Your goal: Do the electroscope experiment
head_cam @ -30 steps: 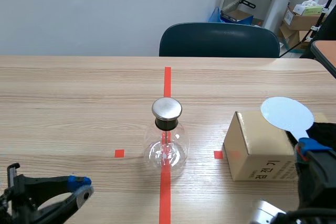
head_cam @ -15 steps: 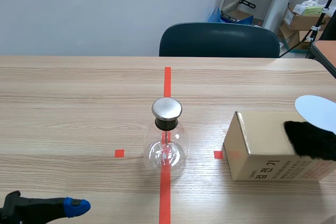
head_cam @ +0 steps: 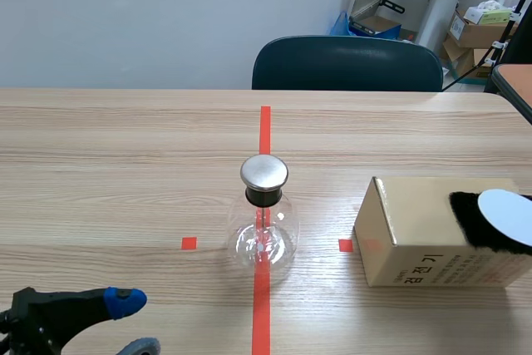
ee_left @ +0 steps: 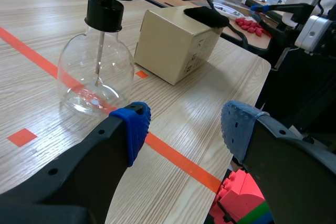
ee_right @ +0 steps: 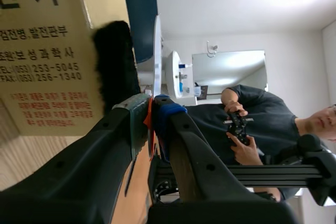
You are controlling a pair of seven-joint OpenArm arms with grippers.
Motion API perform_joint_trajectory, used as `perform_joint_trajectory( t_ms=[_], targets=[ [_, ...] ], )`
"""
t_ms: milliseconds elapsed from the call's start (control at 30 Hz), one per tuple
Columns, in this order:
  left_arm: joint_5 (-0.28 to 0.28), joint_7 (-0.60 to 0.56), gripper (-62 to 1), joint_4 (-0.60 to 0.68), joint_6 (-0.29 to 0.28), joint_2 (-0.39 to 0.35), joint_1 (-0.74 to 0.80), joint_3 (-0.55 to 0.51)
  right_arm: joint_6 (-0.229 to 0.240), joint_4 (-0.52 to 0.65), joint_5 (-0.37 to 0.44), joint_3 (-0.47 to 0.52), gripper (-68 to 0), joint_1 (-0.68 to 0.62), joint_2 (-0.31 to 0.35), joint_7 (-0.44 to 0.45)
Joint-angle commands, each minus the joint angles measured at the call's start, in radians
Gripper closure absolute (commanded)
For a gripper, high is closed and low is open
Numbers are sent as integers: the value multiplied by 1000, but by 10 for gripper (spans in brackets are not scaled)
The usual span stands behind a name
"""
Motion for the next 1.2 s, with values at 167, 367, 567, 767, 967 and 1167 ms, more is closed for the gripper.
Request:
perform_joint_trajectory(
  t_ms=[167, 367, 567, 767, 967, 1167],
  targets=[
    [-3, -16, -328, 18, 1, 16, 0, -5, -58, -69, 8, 29, -17, 73, 10, 18],
    [-2, -19, -328, 18, 1, 16, 0, -5, -58, -136, -31, 48, -17, 119, 11, -1],
    [-2, -21, -328, 18, 1, 16, 0, -5, -58, -149, -72, 48, -17, 138, 16, -63],
    [-2, -21, -328, 18, 1, 16, 0, -5, -58, -167, -106, 45, -17, 138, 18, -87],
    [-2, -21, -328, 18, 1, 19, 0, -5, -58, -196, -118, 45, -17, 138, 19, 29],
    [-2, -18, -328, 18, 0, 21, 0, -5, -58, -198, -117, 35, -17, 138, 18, 100]
  ],
)
